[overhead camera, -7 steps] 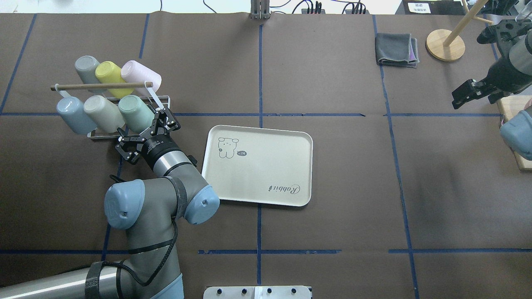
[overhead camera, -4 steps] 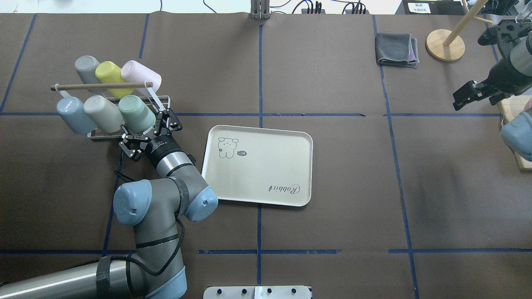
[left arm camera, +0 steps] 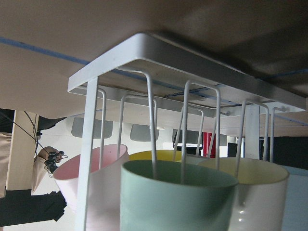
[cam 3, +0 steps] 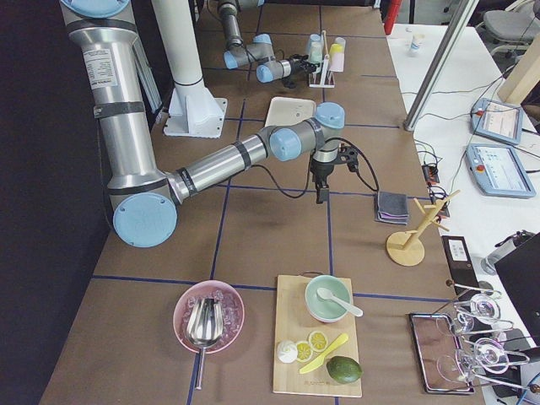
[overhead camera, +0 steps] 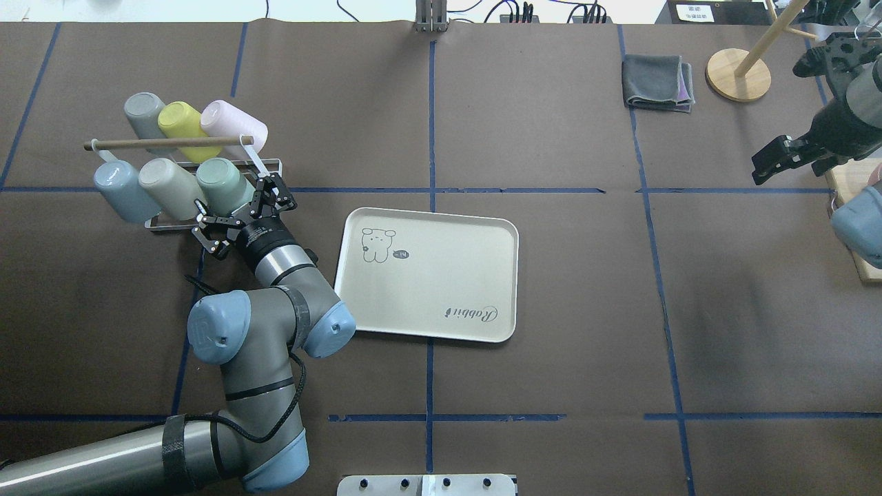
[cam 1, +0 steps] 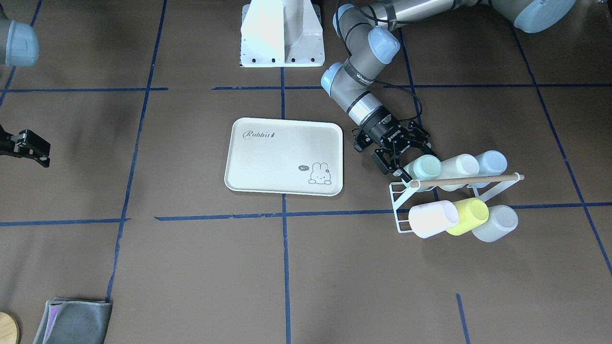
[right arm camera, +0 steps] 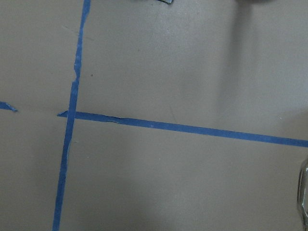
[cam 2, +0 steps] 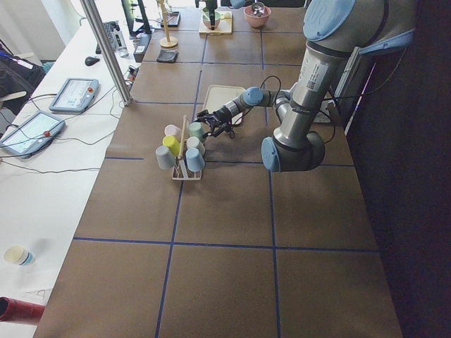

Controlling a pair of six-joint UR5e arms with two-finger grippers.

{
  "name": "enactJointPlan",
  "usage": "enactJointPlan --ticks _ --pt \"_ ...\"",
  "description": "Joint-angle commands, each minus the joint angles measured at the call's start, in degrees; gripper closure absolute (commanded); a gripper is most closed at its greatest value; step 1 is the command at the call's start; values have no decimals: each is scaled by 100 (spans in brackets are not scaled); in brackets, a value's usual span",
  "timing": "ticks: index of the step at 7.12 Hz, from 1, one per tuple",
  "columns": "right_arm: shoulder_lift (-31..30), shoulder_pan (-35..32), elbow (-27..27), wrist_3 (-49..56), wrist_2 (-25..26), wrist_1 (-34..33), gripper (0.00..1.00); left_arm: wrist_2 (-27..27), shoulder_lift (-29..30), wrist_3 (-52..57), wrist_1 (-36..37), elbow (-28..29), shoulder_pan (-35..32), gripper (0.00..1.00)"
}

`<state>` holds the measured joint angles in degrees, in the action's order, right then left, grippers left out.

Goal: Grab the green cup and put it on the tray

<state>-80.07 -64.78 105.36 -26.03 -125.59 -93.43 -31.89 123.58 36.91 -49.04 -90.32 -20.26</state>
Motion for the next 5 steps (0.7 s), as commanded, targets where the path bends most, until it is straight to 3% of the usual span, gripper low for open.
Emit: enactJointPlan --ticks 1,5 --pt "0 0 3 1 0 0 0 33 -9 -9 -202 110 -40 7" --pt "-26 0 3 1 0 0 0 33 -35 -9 -431 304 -40 12"
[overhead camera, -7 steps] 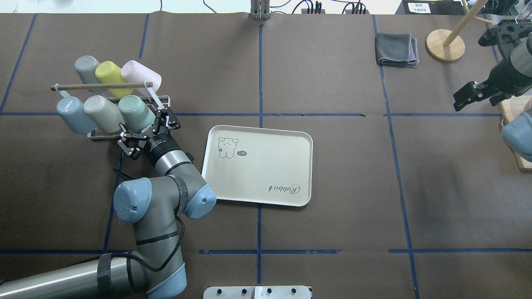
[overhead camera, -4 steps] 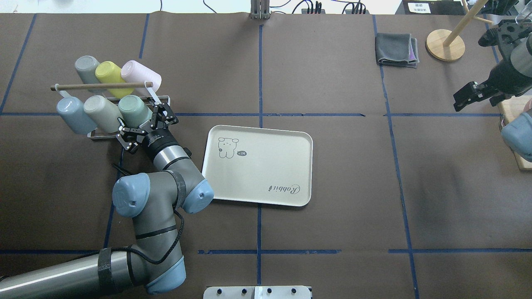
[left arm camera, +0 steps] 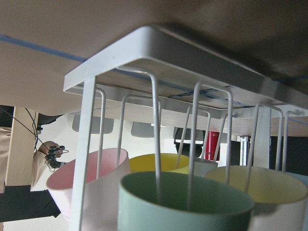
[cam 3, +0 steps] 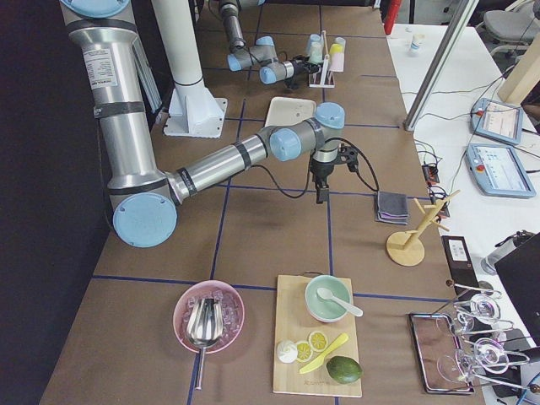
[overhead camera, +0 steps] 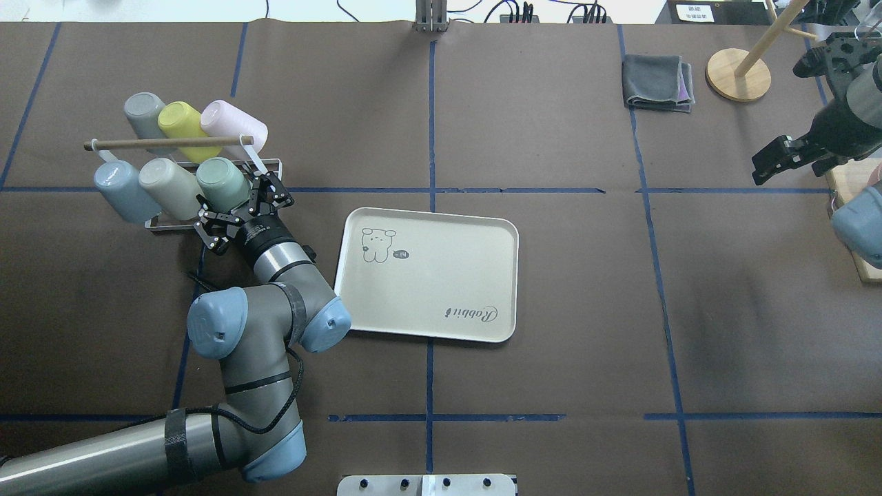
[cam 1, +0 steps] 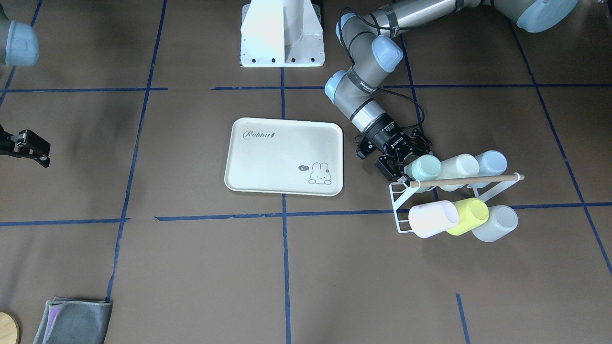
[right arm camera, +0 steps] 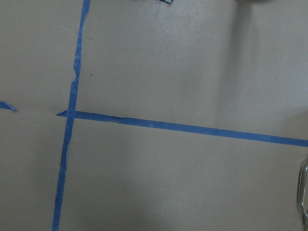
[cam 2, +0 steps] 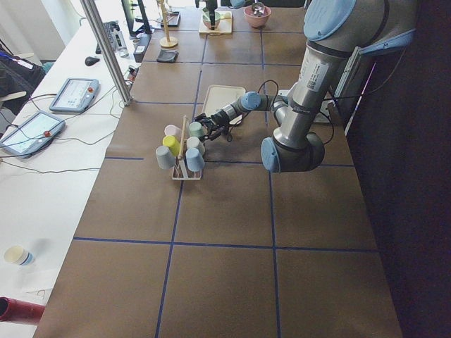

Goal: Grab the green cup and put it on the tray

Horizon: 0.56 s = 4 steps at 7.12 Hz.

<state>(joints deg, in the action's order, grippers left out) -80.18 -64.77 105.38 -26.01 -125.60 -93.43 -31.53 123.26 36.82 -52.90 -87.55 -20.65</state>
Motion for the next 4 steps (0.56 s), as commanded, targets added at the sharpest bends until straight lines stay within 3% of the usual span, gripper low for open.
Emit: enactJointPlan --ticks 1,2,4 --pt "-15 0 0 0 0 0 0 -3 -3 -8 -45 27 0 15" --pt "-15 0 0 0 0 0 0 -3 -3 1 -54 27 0 18" --pt "-15 0 0 0 0 0 0 -3 -3 1 -54 19 0 37"
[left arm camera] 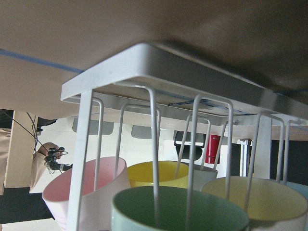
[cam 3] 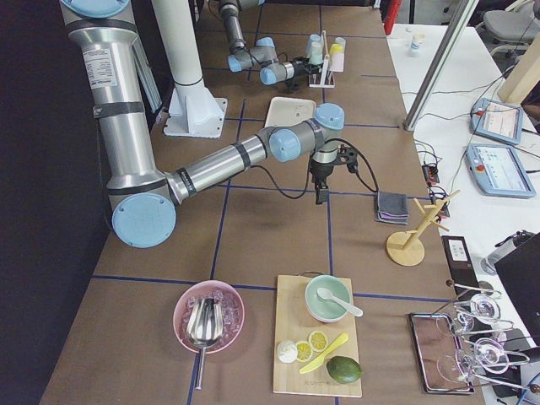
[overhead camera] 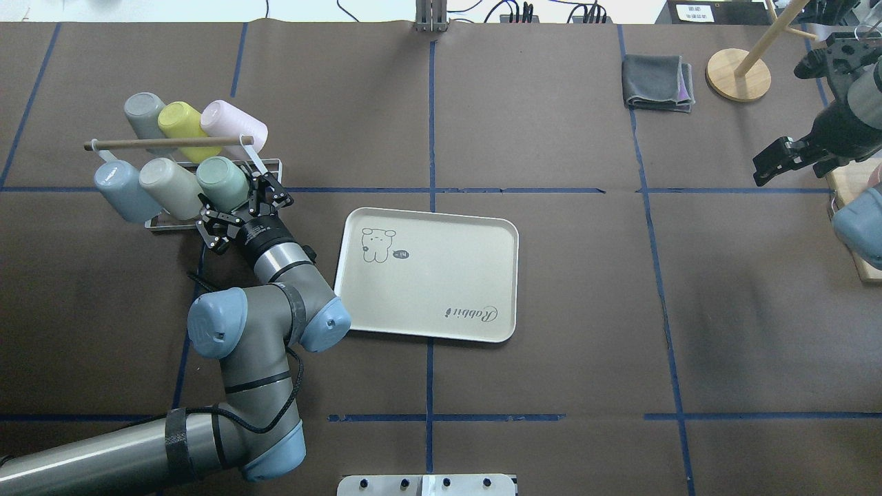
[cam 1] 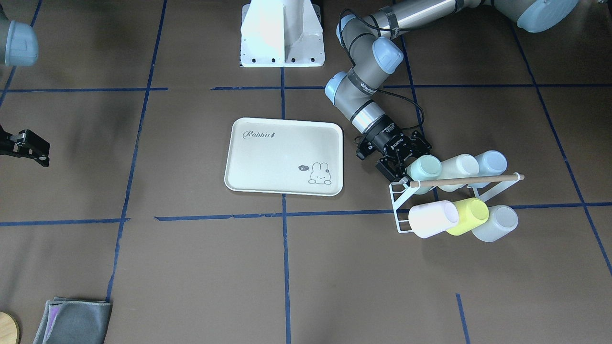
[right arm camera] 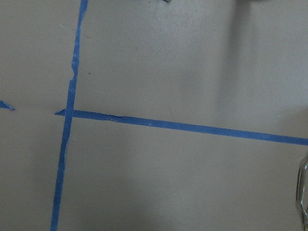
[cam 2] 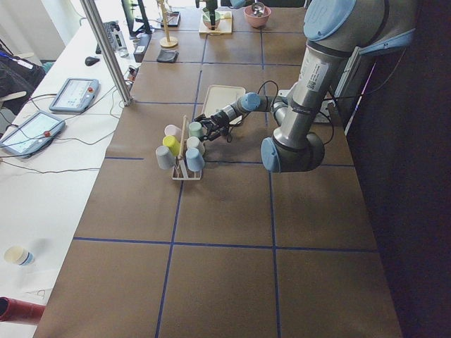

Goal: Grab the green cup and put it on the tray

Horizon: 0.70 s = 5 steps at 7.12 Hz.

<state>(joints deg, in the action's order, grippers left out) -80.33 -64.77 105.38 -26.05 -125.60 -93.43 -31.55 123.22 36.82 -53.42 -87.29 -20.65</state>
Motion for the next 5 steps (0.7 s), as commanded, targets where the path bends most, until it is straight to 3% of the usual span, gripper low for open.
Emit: enactJointPlan --ticks 1,2,5 --pt "0 0 0 -5 0 0 0 0 0 10 -2 -24 0 45" --pt "0 0 0 -5 0 0 0 0 0 10 -2 -33 0 50" --pt "0 0 9 -5 0 0 0 9 0 18 25 -138 -17 51"
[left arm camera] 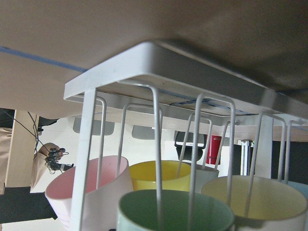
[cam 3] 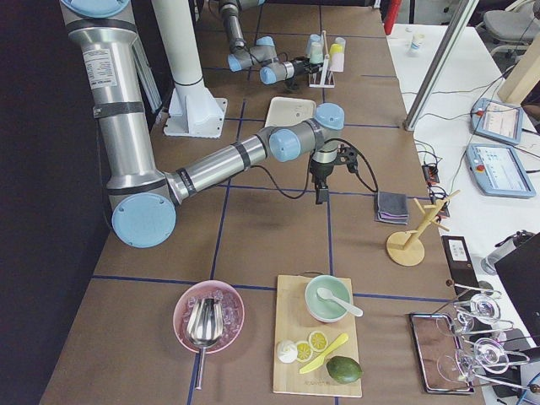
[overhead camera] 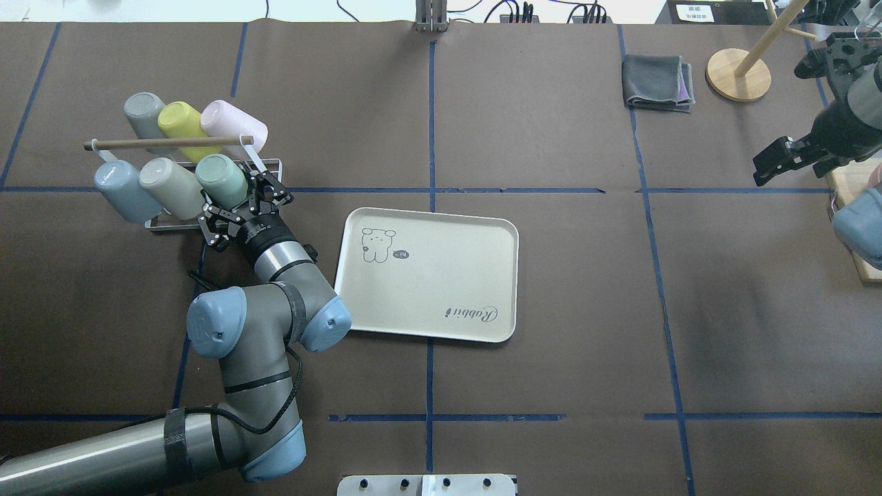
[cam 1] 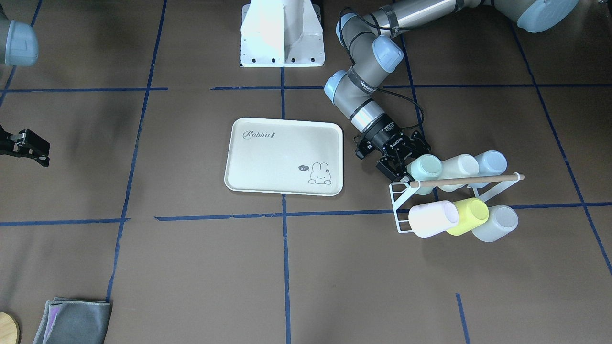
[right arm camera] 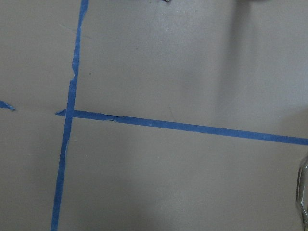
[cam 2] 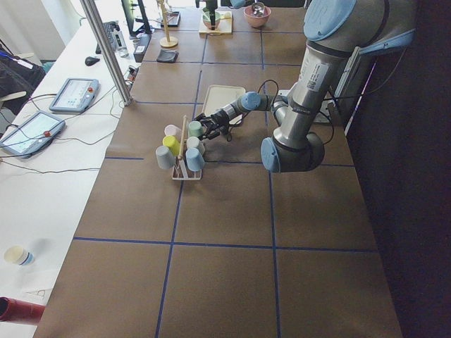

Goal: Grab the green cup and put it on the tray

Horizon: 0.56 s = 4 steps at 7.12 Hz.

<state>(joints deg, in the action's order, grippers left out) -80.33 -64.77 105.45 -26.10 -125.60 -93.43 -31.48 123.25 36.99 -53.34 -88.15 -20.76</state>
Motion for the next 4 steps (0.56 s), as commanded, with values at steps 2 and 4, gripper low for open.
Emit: enactJointPlan --ticks 2,4 --pt "0 0 10 -9 0 0 0 1 -37 124 34 -263 -59 51" --pt "0 0 10 0 0 0 0 1 -125 133 51 -396 -51 51"
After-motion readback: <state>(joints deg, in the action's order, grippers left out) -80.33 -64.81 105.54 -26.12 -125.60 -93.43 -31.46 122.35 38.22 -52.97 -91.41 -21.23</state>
